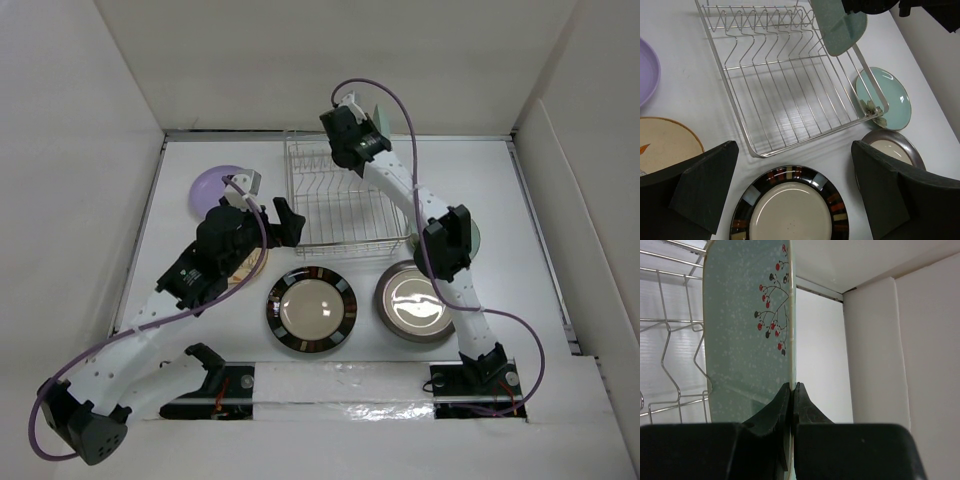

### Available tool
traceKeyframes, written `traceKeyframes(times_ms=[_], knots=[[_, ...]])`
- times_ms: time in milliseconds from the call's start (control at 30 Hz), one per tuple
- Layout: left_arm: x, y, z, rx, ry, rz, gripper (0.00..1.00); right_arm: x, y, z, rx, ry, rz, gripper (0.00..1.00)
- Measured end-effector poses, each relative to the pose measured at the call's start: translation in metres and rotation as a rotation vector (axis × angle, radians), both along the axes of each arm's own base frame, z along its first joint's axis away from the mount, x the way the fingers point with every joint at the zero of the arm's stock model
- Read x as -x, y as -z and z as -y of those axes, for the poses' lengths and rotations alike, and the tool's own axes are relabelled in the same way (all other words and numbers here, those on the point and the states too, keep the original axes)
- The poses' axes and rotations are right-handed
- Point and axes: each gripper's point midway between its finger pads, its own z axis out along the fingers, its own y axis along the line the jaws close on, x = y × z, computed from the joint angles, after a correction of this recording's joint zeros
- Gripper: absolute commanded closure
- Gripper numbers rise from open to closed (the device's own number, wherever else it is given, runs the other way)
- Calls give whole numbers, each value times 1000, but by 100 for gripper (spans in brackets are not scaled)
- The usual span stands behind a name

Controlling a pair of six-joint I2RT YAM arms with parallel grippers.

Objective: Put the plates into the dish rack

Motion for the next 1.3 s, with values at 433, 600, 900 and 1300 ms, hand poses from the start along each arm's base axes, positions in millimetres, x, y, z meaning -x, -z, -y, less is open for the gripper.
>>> traceKeyframes(times_ms=[433,600,900,1300], knots=[[1,-1,0,3,0,3,7,0,50,-8,17,-24,-68,100],[0,1,0,0,0,-1,9,0,50,-15,11,-37,-56,81],[-1,4,1,-5,2,-8,12,-1,31,-7,-143,-27,-4,35],[3,8,3,-9,28,-15,100,116,-50,144,-793,100,400,100]])
